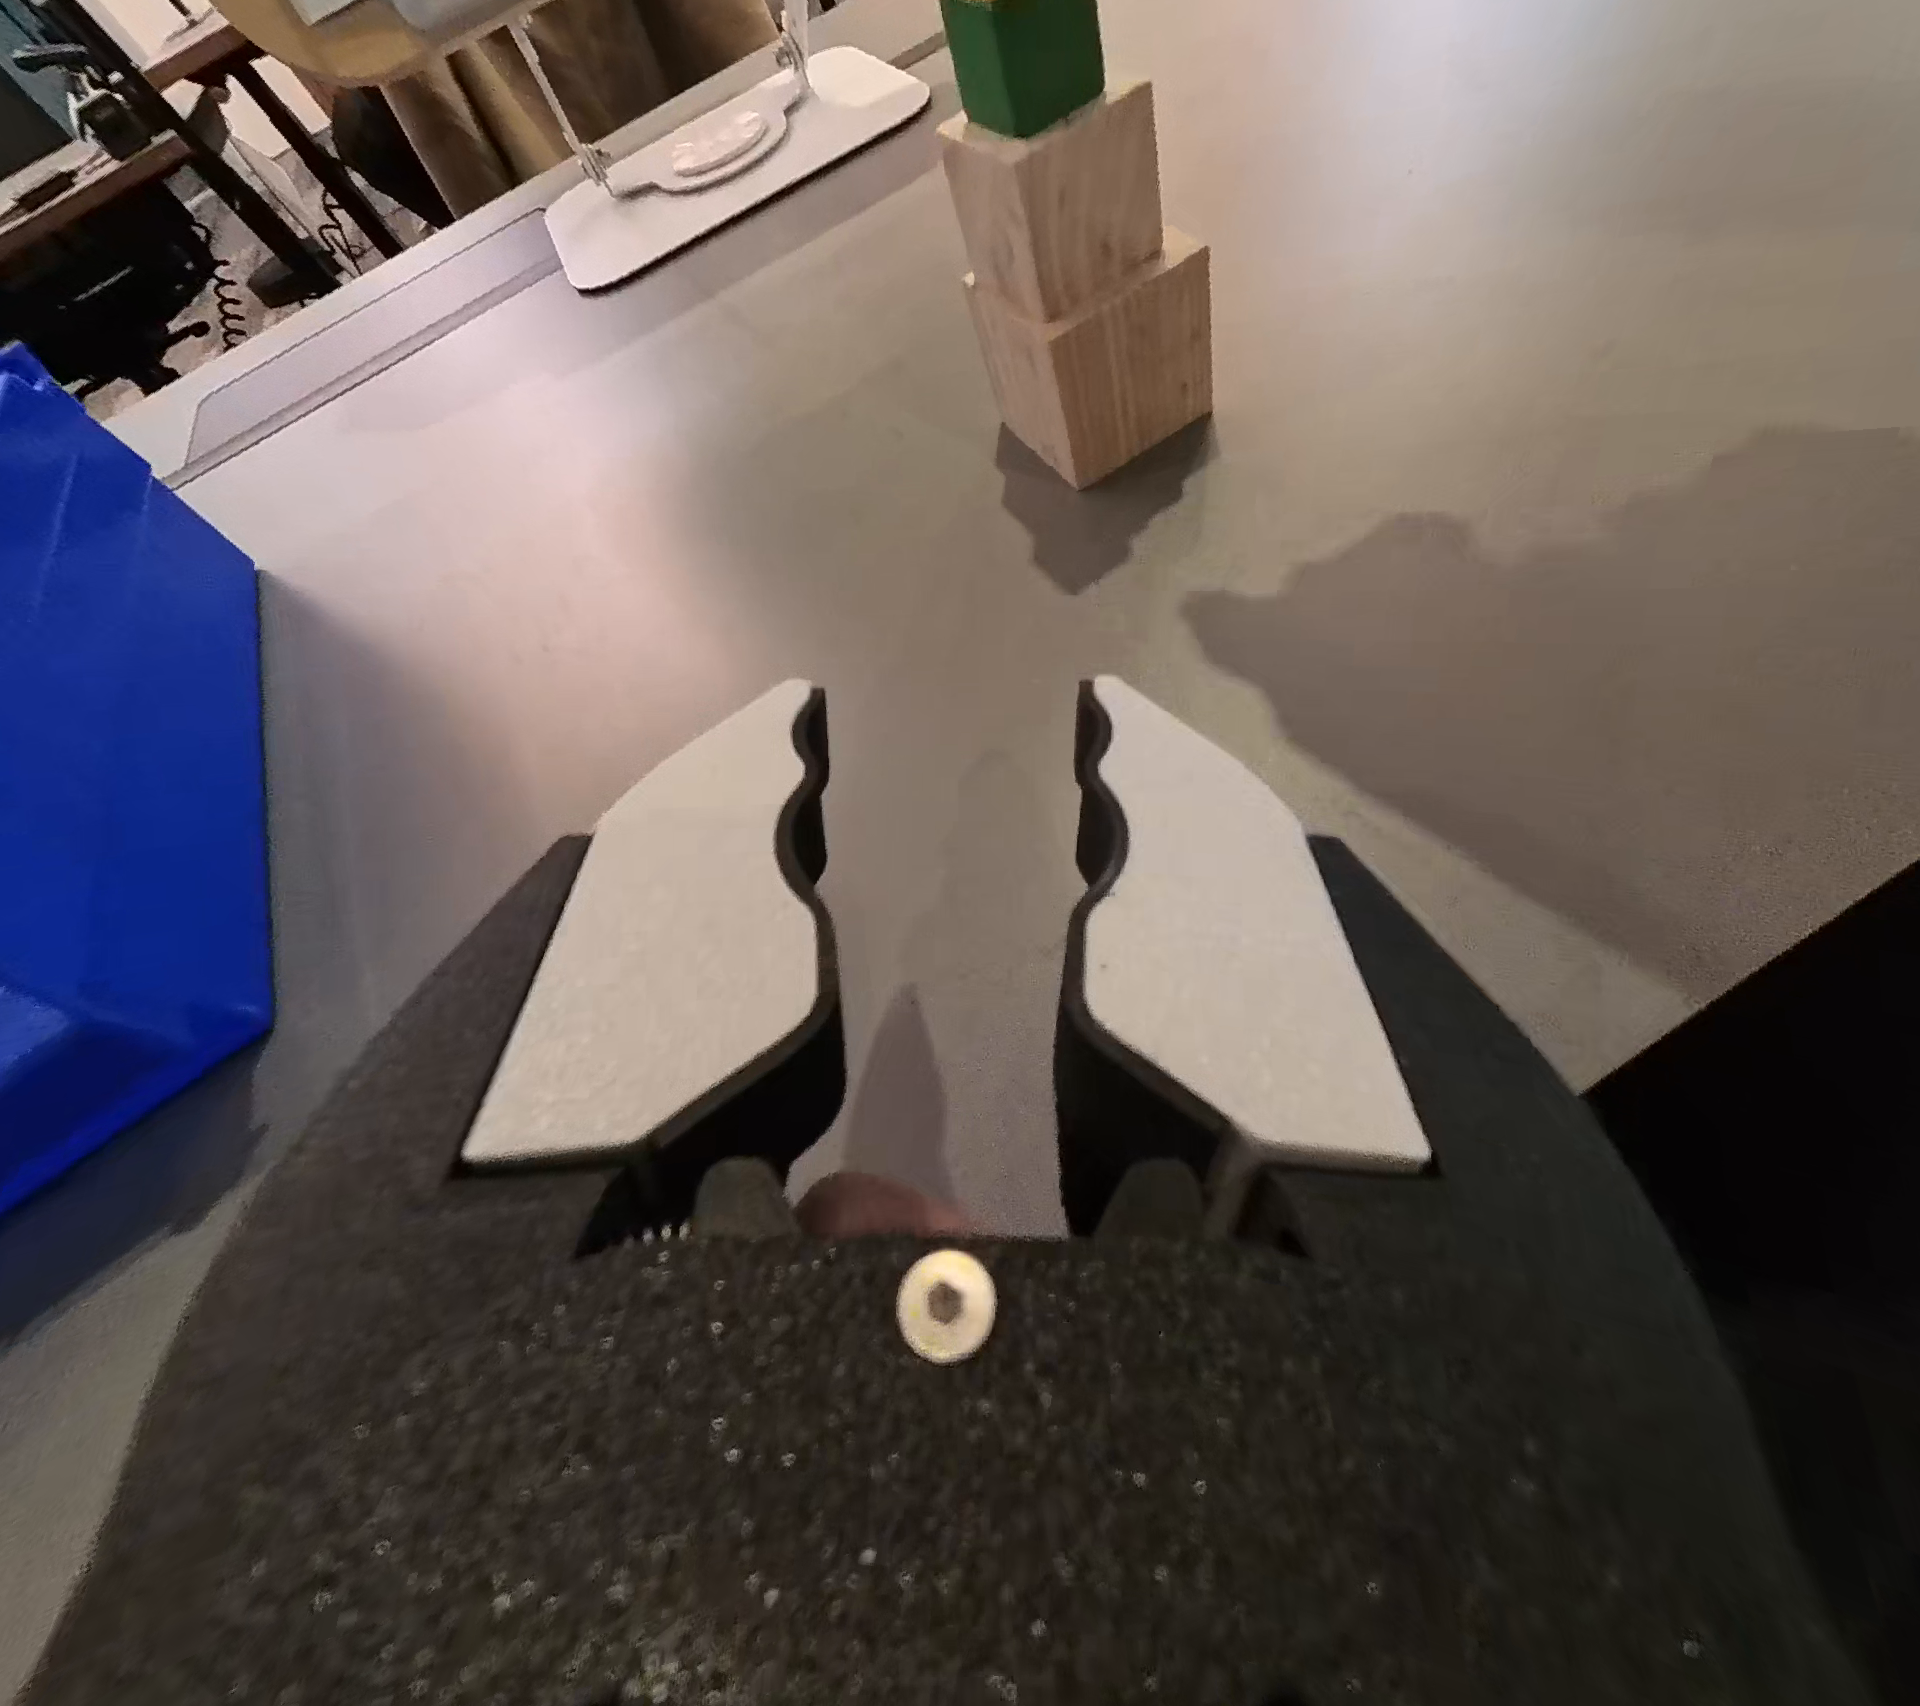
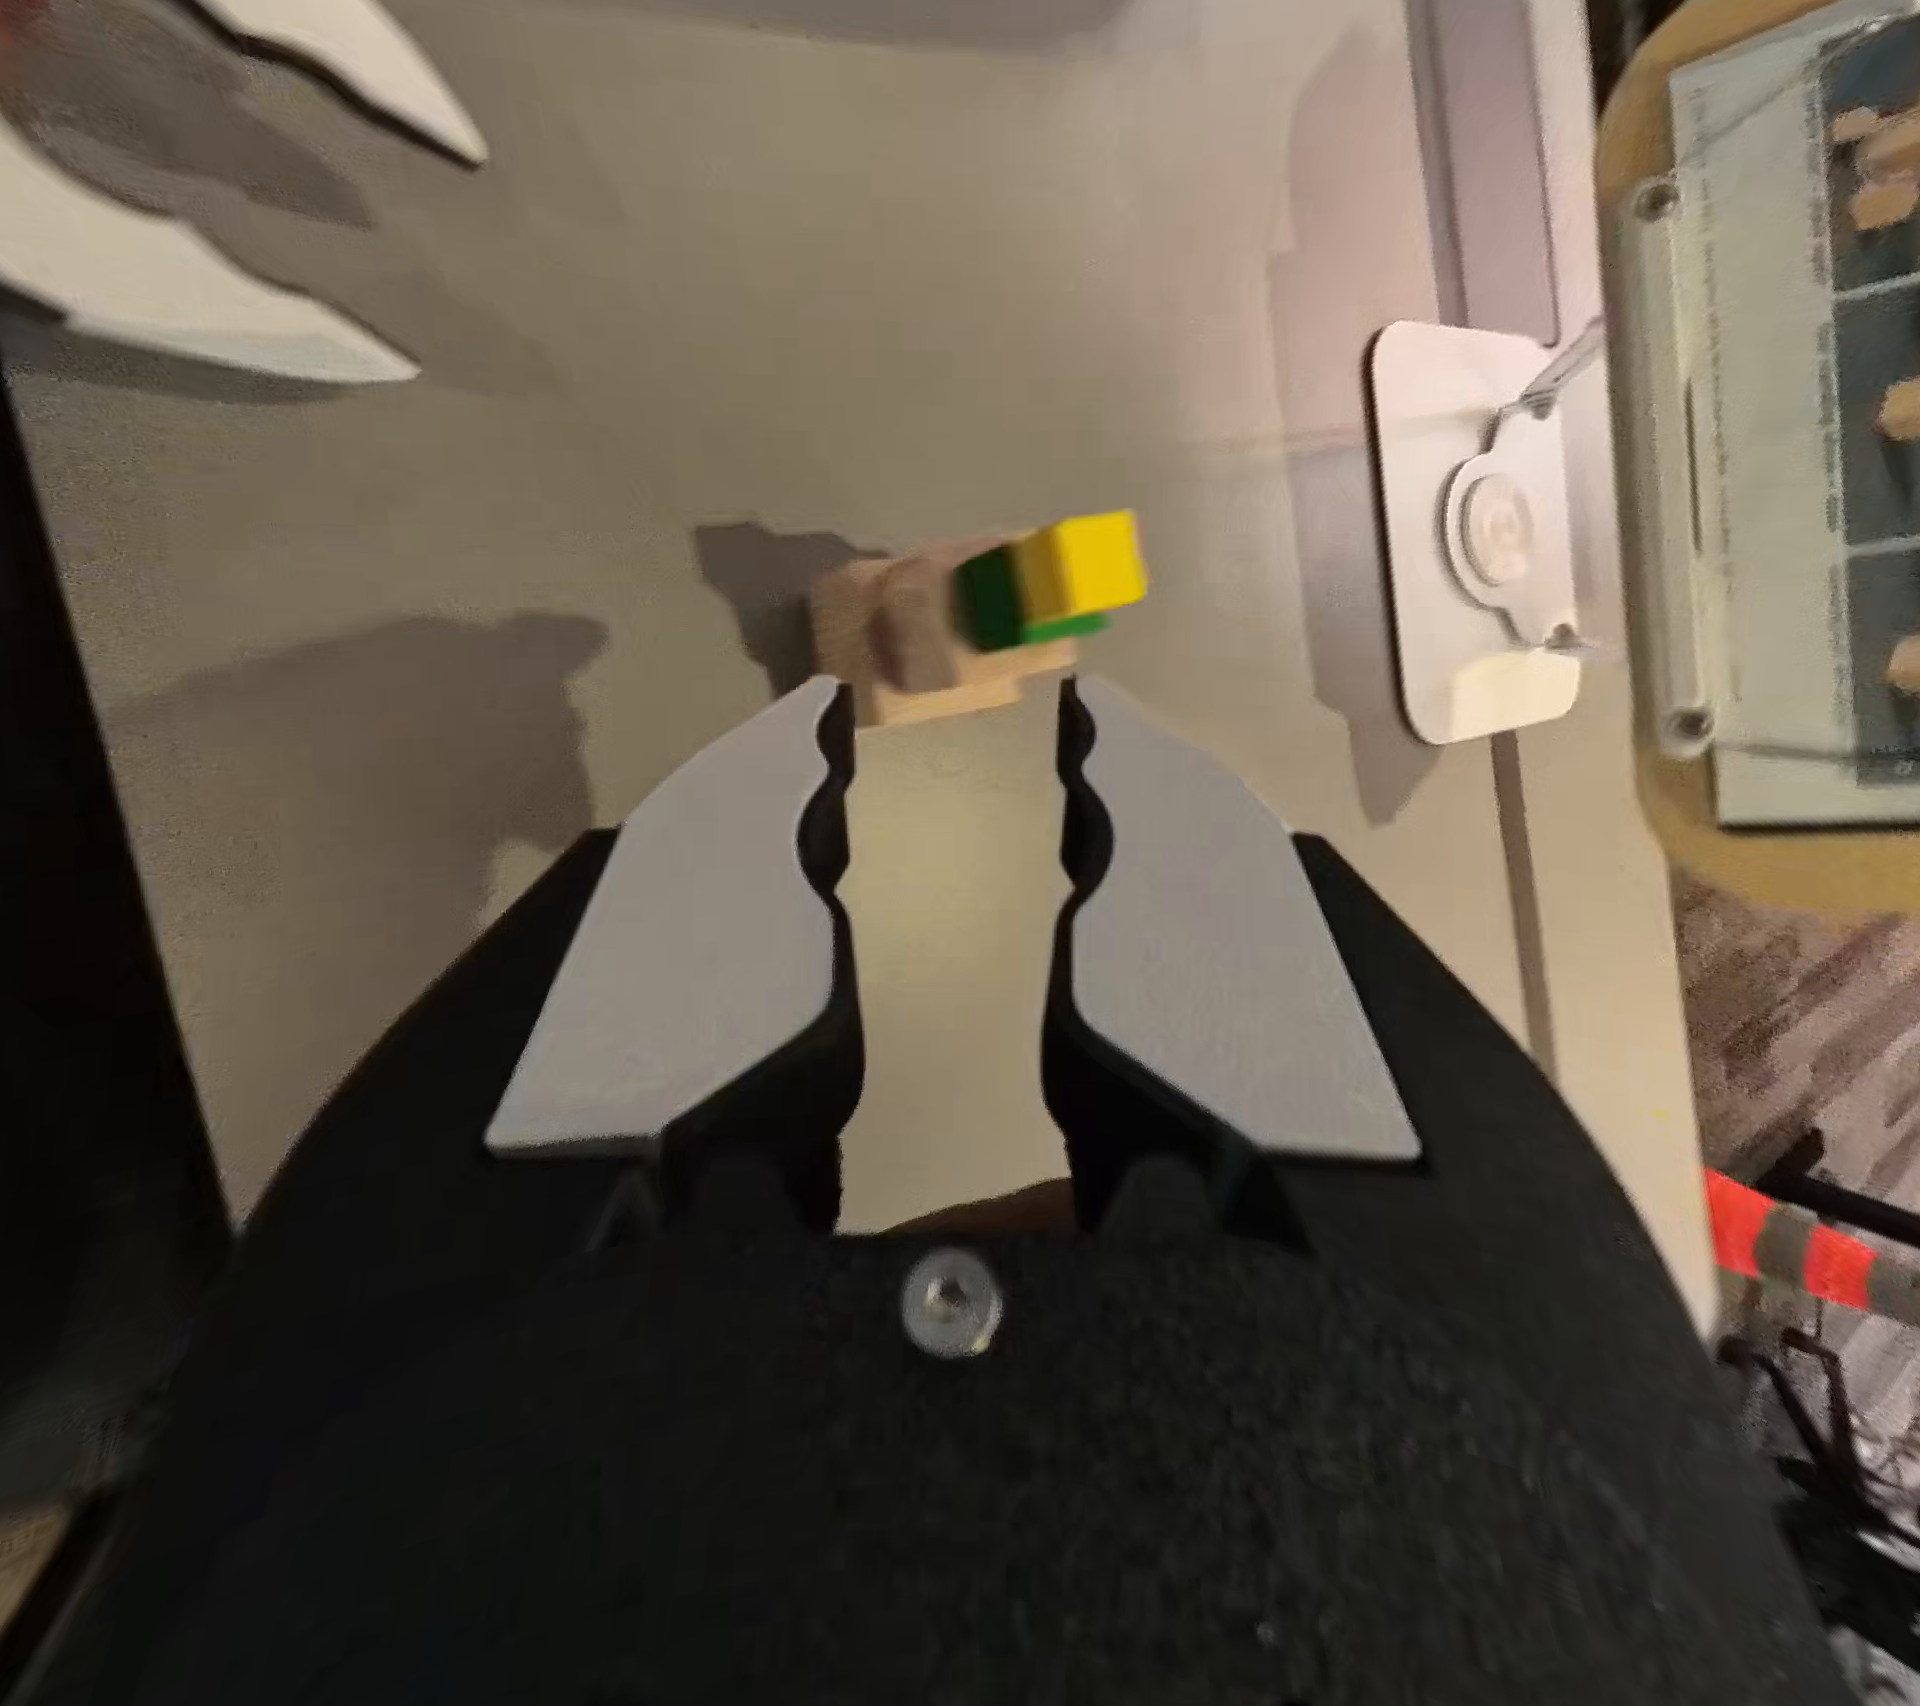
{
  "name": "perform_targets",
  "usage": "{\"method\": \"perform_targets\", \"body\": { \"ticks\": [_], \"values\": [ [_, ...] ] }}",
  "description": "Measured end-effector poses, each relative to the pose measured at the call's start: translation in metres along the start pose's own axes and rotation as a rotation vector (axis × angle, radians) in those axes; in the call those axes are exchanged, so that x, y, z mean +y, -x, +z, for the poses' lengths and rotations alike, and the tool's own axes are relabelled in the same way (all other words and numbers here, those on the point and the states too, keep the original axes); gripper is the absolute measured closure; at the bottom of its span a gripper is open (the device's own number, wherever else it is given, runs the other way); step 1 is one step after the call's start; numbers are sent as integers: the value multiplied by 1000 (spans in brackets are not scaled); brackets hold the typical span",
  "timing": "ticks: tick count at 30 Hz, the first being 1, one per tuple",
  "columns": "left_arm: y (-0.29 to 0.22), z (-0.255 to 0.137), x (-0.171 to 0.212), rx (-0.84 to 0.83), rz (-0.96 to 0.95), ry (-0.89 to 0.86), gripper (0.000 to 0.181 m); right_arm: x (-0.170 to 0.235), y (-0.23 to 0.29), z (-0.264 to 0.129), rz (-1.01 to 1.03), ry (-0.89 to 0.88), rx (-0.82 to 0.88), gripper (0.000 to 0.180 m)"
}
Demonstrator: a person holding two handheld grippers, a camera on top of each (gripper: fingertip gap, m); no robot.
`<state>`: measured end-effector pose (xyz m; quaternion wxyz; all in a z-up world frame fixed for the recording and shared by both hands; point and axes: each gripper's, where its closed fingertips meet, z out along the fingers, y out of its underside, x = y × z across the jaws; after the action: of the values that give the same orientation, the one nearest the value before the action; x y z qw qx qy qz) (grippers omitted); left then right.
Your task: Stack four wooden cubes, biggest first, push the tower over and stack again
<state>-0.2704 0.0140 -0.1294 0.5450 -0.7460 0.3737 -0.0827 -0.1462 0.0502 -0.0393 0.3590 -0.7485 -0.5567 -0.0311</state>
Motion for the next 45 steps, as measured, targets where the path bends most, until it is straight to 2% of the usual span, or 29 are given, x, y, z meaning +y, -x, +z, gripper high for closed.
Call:
{"method": "perform_targets", "body": {
  "ticks": [2, 5, 8, 10, 13, 15, 16, 20, 22, 24, 27, 29, 31, 34, 35, 36, 37, 40, 43, 45],
  "values": [
    [2, 2, 3, 3, 0, 13, 136, 20, 35, -4, 88, -87, 44, 152],
    [0, 3, 5, 21, -45, 28, 136, 55, 81, -2, 264, -154, 65, 147],
    [0, 5, 4, 30, -57, 29, 136, 75, 100, 3, 407, -204, 112, 146],
    [1, 7, 3, 24, -58, 34, 136, 93, 93, 1, 448, -189, 227, 145],
    [1, 12, 6, 22, -81, 62, 138, 97, 113, 4, 525, -238, 142, 151],
    [2, 16, 7, 34, -115, 70, 151, 109, 112, 8, 491, -184, 180, 149],
    [1, 18, 6, 59, -138, 68, 181, 113, 108, 8, 468, -162, 217, 149],
    [16, 32, 9, 23, -276, 105, 181, 105, 116, 7, 461, -185, 187, 150],
    [46, 44, 15, -117, -355, 151, 181, 103, 118, 5, 462, -181, 183, 149],
    [71, 53, 28, -218, -519, 216, 181, 100, 118, 2, 496, -198, 174, 150],
    [73, 63, 40, -182, -785, 308, 181, 103, 116, -6, 515, -194, 183, 150],
    [64, 73, 42, -190, -847, 327, 181, 111, 107, -18, 523, -185, 230, 150],
    [49, 96, 27, -246, -833, 323, 181, 116, 102, -31, 563, -210, 240, 150],
    [-46, 170, -38, 17, -840, 400, 181, 124, 95, -49, 649, -255, 227, 151],
    [-54, 184, -49, -6, -785, 419, 181, 127, 91, -55, 678, -268, 233, 152],
    [-43, 187, -51, -109, -758, 397, 181, 131, 89, -61, 698, -275, 230, 152],
    [-30, 182, -51, -156, -773, 350, 181, 137, 87, -66, 712, -273, 236, 152],
    [-9, 155, -25, -162, -831, 315, 181, 165, 85, -70, 751, -228, 277, 151],
    [14, 115, -8, -236, -726, 259, 179, 180, 83, -64, 810, -215, 303, 148],
    [15, 93, -5, -220, -661, 207, 163, 175, 79, -62, 849, -274, 303, 148]
  ]
}}
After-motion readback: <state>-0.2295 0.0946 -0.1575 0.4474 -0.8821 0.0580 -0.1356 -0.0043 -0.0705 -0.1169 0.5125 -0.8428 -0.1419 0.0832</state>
